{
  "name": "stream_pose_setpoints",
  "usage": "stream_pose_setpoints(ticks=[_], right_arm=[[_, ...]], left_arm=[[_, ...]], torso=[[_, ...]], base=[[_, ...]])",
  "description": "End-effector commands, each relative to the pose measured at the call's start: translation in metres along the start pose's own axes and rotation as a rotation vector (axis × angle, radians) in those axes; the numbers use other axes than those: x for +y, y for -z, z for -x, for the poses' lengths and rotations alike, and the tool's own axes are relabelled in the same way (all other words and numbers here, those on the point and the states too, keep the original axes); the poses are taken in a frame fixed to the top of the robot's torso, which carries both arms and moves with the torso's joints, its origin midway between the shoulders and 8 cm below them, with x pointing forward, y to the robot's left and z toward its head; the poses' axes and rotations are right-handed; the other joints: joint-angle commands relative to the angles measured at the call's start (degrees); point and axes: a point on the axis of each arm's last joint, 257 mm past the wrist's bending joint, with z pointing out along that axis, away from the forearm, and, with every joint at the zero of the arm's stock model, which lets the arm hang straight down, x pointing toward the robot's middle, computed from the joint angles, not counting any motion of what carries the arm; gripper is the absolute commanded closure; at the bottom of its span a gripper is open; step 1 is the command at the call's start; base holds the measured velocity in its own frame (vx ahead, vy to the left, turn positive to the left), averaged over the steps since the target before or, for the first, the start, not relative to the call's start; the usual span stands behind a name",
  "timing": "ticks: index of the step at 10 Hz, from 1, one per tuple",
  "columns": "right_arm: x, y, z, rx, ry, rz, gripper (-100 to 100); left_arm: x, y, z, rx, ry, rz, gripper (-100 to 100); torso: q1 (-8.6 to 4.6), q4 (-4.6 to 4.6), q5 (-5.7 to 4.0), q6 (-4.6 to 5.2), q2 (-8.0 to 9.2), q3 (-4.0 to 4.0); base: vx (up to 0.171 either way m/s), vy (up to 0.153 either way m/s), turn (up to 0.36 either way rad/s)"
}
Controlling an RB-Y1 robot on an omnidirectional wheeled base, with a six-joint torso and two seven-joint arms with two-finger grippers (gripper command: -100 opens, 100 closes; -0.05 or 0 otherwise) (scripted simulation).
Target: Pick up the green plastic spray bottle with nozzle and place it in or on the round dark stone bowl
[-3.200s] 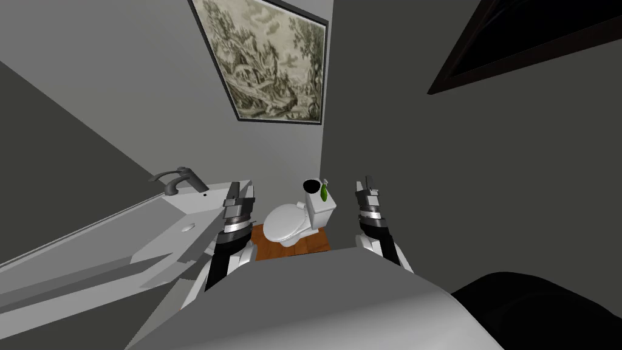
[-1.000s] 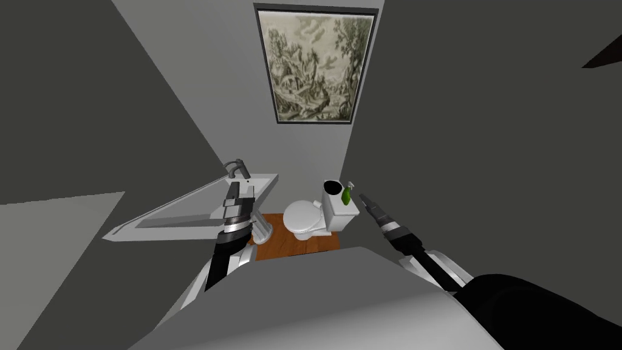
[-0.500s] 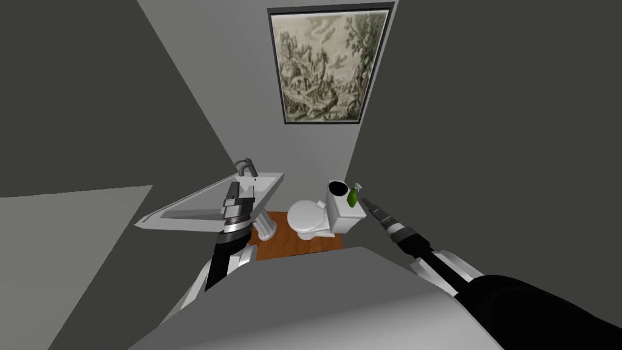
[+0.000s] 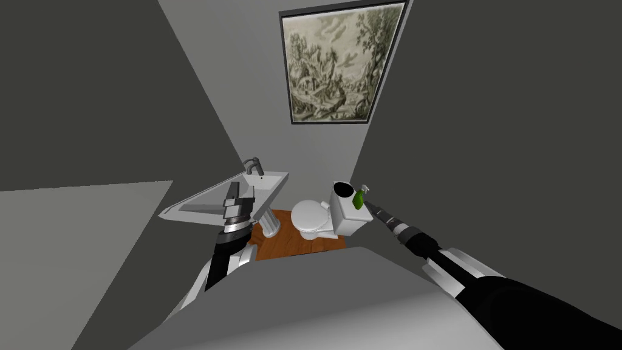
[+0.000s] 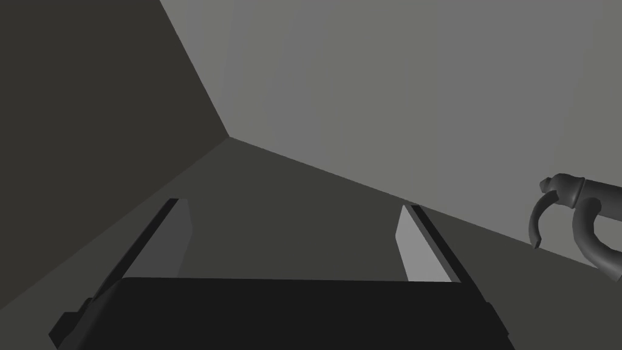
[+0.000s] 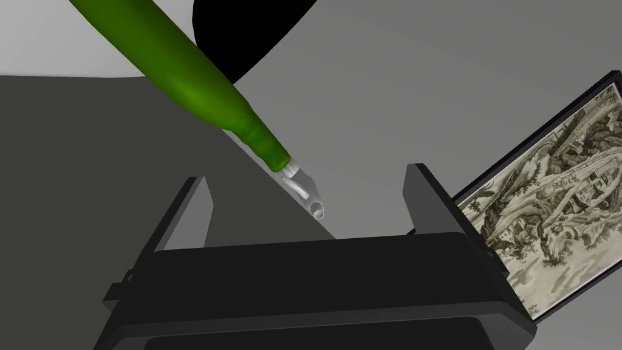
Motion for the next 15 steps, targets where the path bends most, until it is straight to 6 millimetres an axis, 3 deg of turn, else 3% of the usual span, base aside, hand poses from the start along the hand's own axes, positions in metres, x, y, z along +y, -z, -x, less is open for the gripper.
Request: stream_pose_setpoints(ticks=[1, 2, 3, 6, 8, 9, 11, 12, 14, 15], right_arm=[[-0.025, 0.004, 0.000, 0.034, 0.029, -0.065, -100], [-0.023, 0.002, 0.000, 0.047, 0.044, -0.060, -100], [-0.039, 0.005, 0.001, 0.069, 0.064, -0.102, -100], [-0.053, 0.007, 0.004, 0.101, 0.099, -0.139, -100], [-0.084, 0.014, 0.011, 0.139, 0.138, -0.222, -100], [-0.082, 0.011, 0.011, 0.150, 0.152, -0.216, -100], [-0.112, 0.019, 0.021, 0.182, 0.191, -0.297, -100], [-0.110, 0.016, 0.022, 0.191, 0.204, -0.292, -100], [-0.136, 0.023, 0.034, 0.216, 0.243, -0.367, -100], [-0.134, 0.021, 0.034, 0.224, 0.254, -0.362, -100]], left_arm=[[0.000, 0.000, 0.000, 0.000, 0.000, 0.000, 0], [0.000, 0.000, 0.000, 0.000, 0.000, 0.000, 0], [0.000, 0.000, 0.000, 0.000, 0.000, 0.000, 0], [0.000, 0.000, 0.000, 0.000, 0.000, 0.000, 0], [0.000, 0.000, 0.000, 0.000, 0.000, 0.000, 0], [0.000, 0.000, 0.000, 0.000, 0.000, 0.000, 0], [0.000, 0.000, 0.000, 0.000, 0.000, 0.000, 0], [0.000, 0.000, 0.000, 0.000, 0.000, 0.000, 0], [0.000, 0.000, 0.000, 0.000, 0.000, 0.000, 0], [0.000, 0.000, 0.000, 0.000, 0.000, 0.000, 0]], torso=[[0.00, 0.00, 0.00, 0.00, 0.00, 0.00], [0.04, -0.01, 0.00, 0.00, -0.02, -0.01], [0.02, 0.00, 0.00, 0.03, -0.01, -0.01], [0.02, 0.00, 0.00, 0.01, 0.01, 0.00], [0.00, 0.00, 0.00, 0.01, -0.03, -0.01], [0.03, -0.01, 0.00, 0.01, -0.02, -0.01], [0.01, 0.00, 0.00, 0.02, -0.02, -0.01], [0.04, -0.01, 0.01, 0.01, -0.03, -0.02], [0.01, 0.00, 0.00, 0.03, 0.00, 0.00], [0.02, 0.00, 0.00, 0.02, -0.02, -0.01]], base=[[0.011, 0.042, 0.175], [0.009, 0.031, 0.062], [0.001, 0.033, 0.117], [0.005, 0.027, 0.065], [0.012, 0.033, 0.127], [0.006, 0.028, 0.051], [0.010, 0.035, 0.124], [0.009, 0.027, 0.044], [0.008, 0.030, 0.104], [0.012, 0.022, 0.050]])
